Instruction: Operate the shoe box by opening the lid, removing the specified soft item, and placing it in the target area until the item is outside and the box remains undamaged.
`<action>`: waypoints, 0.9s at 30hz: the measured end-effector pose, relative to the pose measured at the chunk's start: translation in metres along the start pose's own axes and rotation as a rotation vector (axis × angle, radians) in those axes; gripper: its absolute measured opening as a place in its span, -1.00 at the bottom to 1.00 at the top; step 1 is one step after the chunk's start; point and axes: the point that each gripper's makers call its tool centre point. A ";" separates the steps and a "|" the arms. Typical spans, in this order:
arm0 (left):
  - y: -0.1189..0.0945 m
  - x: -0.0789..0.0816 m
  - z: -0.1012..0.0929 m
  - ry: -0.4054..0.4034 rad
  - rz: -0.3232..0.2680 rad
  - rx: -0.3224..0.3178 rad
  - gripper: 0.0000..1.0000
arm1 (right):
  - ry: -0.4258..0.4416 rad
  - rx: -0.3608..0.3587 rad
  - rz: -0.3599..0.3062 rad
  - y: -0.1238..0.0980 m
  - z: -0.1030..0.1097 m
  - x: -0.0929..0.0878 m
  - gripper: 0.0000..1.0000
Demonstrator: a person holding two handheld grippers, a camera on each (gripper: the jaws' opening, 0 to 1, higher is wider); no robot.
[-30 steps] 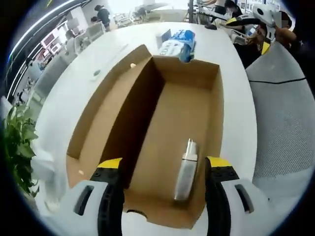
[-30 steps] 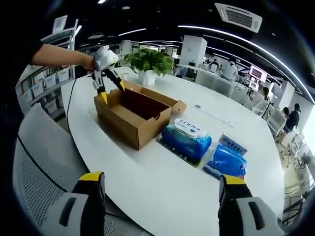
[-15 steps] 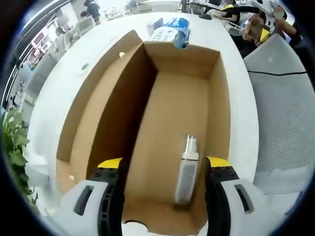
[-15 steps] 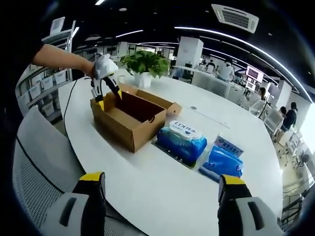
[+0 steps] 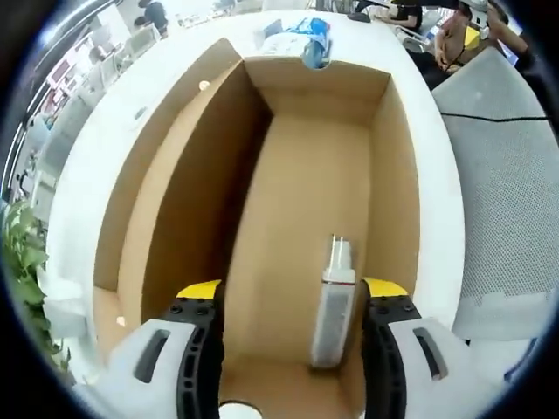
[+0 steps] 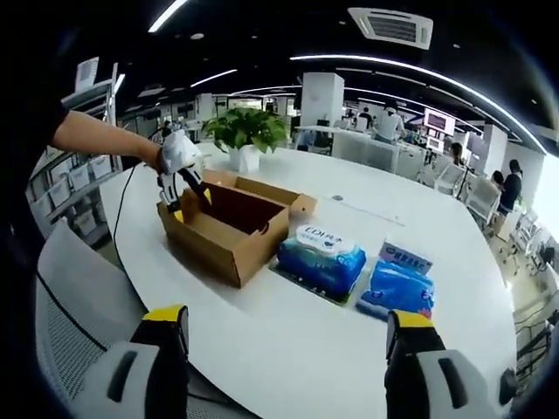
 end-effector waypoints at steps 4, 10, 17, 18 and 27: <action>0.005 -0.002 -0.001 0.008 0.011 0.004 0.21 | 0.002 -0.003 0.003 0.000 0.001 -0.001 0.86; 0.010 -0.006 -0.002 0.005 0.023 0.001 0.17 | 0.016 -0.008 -0.008 -0.001 -0.001 0.001 0.85; 0.012 -0.010 -0.002 0.014 0.044 0.013 0.14 | 0.022 -0.020 -0.011 -0.002 -0.004 0.000 0.81; 0.012 -0.010 -0.001 0.014 0.041 0.016 0.15 | 0.026 -0.019 -0.012 -0.001 -0.004 0.000 0.81; 0.008 -0.017 0.001 -0.002 0.047 0.015 0.11 | 0.017 -0.002 -0.007 0.000 -0.002 0.001 0.81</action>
Point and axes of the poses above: the point that each gripper's makers call its tool centre point, and the gripper's own axes: y roughly forward along the fingers, z roughly to its left, x roughly out of its top, and after that the axes turned 2 degrees about -y, right-handed
